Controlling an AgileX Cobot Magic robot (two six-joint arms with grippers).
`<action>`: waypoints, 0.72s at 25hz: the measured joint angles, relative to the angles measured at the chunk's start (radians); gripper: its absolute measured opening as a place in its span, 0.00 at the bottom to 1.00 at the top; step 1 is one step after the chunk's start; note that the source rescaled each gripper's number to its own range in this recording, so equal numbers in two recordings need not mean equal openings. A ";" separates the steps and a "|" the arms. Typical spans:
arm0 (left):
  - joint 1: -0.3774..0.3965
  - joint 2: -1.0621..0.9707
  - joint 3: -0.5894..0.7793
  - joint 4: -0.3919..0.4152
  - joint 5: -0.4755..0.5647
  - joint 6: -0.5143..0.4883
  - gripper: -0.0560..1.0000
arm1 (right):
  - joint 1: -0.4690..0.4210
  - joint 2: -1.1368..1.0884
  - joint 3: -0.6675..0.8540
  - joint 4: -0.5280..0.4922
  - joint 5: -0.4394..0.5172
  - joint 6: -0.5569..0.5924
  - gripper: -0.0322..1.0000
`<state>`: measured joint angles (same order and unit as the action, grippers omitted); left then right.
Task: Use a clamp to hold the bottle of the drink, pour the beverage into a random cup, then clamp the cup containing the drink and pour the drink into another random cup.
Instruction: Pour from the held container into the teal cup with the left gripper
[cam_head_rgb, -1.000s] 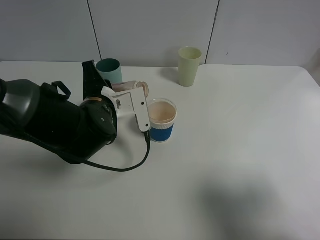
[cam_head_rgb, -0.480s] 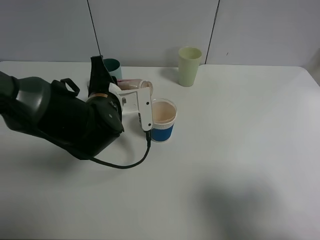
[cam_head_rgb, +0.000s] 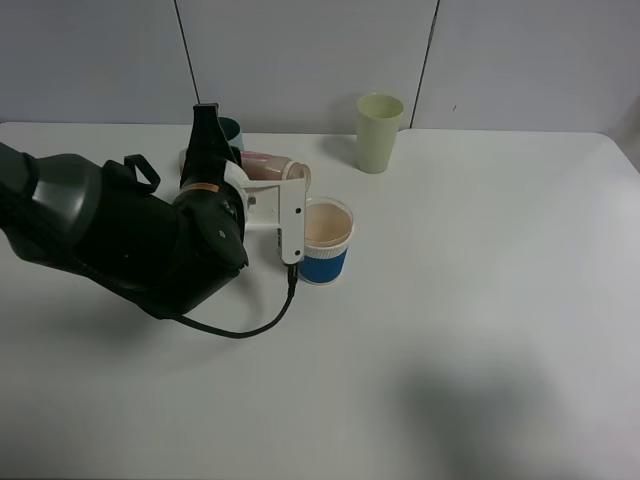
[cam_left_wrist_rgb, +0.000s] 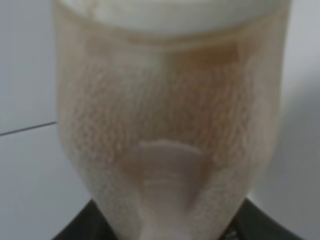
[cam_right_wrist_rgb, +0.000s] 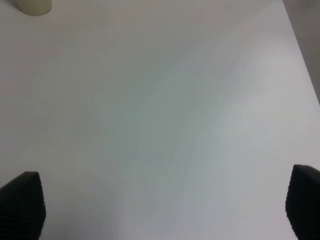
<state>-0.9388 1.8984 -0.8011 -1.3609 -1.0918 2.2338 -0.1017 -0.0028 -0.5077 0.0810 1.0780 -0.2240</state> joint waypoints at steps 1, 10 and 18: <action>0.000 0.000 0.000 0.010 -0.001 0.006 0.09 | 0.000 0.000 0.000 0.000 0.000 0.000 0.89; 0.000 0.000 0.000 0.093 -0.005 0.027 0.09 | 0.000 0.000 0.000 0.000 0.000 0.000 0.89; 0.000 0.001 0.000 0.128 -0.009 0.068 0.09 | 0.000 0.000 0.000 0.000 0.000 0.000 0.89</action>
<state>-0.9388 1.8992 -0.8011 -1.2330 -1.1005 2.3014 -0.1017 -0.0028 -0.5077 0.0810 1.0780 -0.2240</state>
